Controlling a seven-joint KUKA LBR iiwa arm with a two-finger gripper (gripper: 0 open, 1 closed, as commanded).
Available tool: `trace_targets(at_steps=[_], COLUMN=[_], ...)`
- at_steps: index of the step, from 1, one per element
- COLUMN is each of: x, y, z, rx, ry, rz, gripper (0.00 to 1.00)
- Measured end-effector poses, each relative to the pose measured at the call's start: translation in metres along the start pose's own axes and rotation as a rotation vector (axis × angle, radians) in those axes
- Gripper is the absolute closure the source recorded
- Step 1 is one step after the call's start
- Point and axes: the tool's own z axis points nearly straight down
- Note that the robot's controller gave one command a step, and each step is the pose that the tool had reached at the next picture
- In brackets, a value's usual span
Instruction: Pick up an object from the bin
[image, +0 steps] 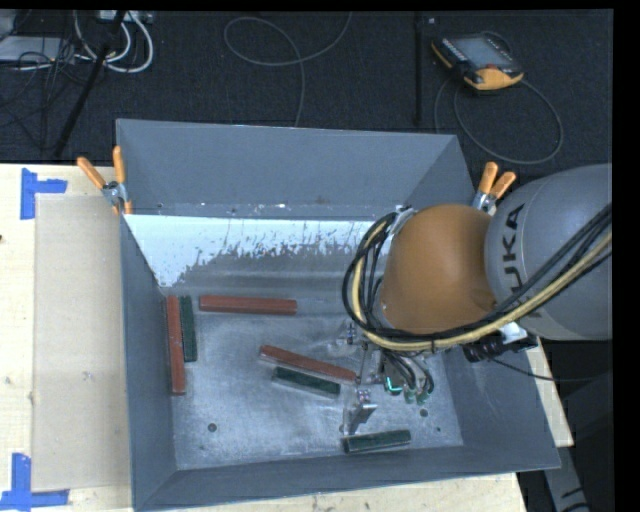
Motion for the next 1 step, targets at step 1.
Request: trace_targets(at_steps=[1], x=[-0.0018], y=[-0.0003], z=[-0.0035], rx=[-0.001], ry=[-0.007], rz=[0.002], gripper=[0.00])
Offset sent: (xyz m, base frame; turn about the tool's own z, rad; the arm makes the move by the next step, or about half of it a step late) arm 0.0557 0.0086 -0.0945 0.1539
